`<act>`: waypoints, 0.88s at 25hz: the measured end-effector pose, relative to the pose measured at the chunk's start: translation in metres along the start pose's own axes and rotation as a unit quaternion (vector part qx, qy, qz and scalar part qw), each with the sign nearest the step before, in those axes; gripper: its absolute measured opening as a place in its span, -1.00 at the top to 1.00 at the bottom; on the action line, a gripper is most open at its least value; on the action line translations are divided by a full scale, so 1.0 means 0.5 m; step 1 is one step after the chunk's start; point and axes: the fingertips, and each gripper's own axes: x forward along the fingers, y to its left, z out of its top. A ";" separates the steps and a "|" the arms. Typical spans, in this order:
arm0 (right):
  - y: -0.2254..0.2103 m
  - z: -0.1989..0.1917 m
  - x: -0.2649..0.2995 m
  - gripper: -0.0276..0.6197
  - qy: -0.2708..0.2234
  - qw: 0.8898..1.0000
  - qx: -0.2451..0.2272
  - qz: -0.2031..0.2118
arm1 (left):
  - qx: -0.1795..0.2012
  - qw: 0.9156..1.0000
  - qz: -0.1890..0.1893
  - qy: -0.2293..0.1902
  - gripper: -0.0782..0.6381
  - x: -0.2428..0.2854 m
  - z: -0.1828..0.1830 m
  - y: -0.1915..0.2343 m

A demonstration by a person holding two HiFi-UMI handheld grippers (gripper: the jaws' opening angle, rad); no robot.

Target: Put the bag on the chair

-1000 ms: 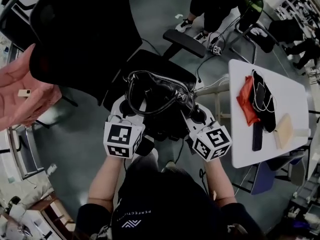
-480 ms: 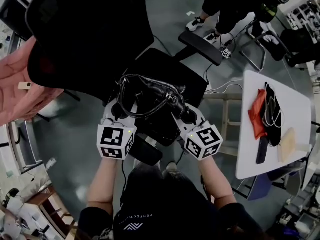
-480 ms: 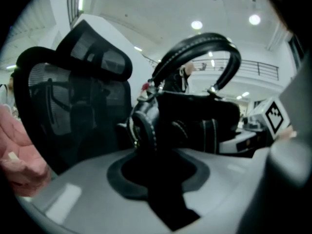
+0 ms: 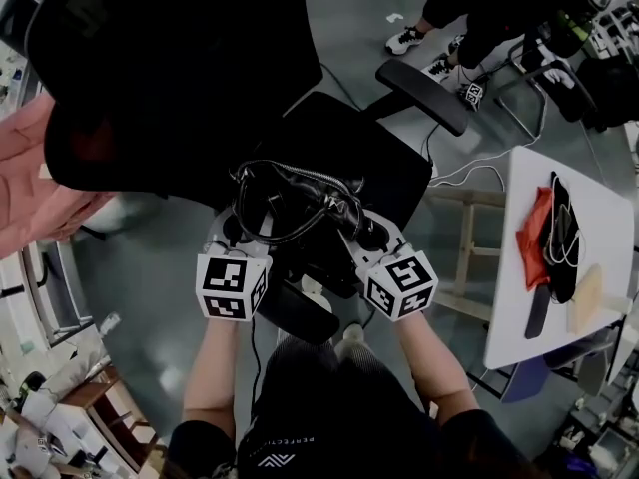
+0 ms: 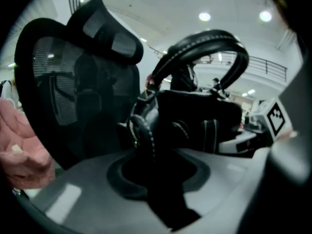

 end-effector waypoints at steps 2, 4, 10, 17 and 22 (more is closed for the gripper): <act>-0.001 -0.012 0.012 0.62 0.005 1.000 0.001 0.001 | 0.001 1.000 0.001 0.010 0.46 0.007 -0.014 0.008; -0.003 -0.024 0.022 0.61 0.011 1.000 0.000 0.001 | 0.002 1.000 0.000 0.019 0.46 0.013 -0.027 0.014; -0.014 -0.062 0.044 0.59 0.025 1.000 0.000 0.001 | 0.001 0.999 0.002 0.042 0.46 0.031 -0.066 0.024; -0.026 -0.101 0.062 0.52 0.042 0.999 0.012 -0.004 | 0.008 0.998 0.003 0.065 0.43 0.046 -0.098 0.032; -0.030 -0.121 0.069 0.50 0.048 0.999 0.017 -0.008 | 0.019 0.998 0.000 0.067 0.42 0.053 -0.110 0.036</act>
